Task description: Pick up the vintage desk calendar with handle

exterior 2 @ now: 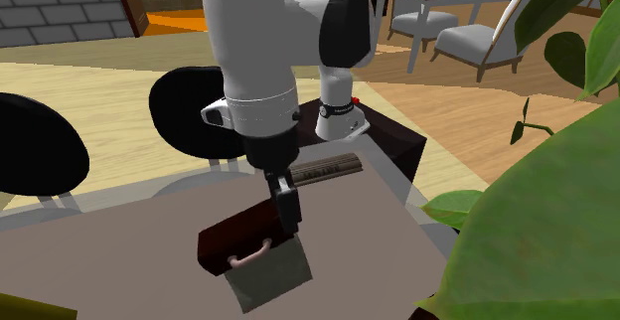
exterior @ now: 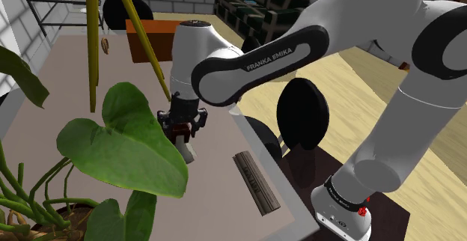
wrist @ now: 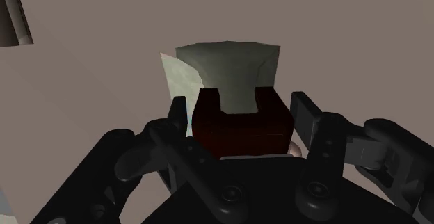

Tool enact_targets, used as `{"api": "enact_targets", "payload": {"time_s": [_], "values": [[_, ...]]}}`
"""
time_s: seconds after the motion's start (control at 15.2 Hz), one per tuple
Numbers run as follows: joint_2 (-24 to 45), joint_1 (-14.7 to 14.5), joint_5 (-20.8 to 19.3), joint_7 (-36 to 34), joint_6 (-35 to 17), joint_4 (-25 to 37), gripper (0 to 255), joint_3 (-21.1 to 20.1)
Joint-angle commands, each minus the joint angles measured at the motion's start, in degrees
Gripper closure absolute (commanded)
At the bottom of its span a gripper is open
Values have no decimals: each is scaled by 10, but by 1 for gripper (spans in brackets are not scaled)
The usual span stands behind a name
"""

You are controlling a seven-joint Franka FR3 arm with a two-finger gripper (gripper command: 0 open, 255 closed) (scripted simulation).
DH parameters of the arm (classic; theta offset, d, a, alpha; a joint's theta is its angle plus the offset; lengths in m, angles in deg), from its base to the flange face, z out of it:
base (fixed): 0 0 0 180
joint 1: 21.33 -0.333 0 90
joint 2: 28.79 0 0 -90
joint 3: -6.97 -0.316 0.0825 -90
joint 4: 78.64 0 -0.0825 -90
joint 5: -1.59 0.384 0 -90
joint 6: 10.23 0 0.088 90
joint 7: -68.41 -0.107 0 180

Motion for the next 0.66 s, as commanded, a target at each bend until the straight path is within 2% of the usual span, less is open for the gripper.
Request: {"api": "enact_targets", "payload": {"time_s": [0.0, 0.46, 0.59], "values": [[-10, 2, 7, 4, 16, 8, 255, -1], [-34, 7, 23, 11, 67, 39, 255, -3], [-35, 7, 23, 11, 68, 40, 255, -3]]}}
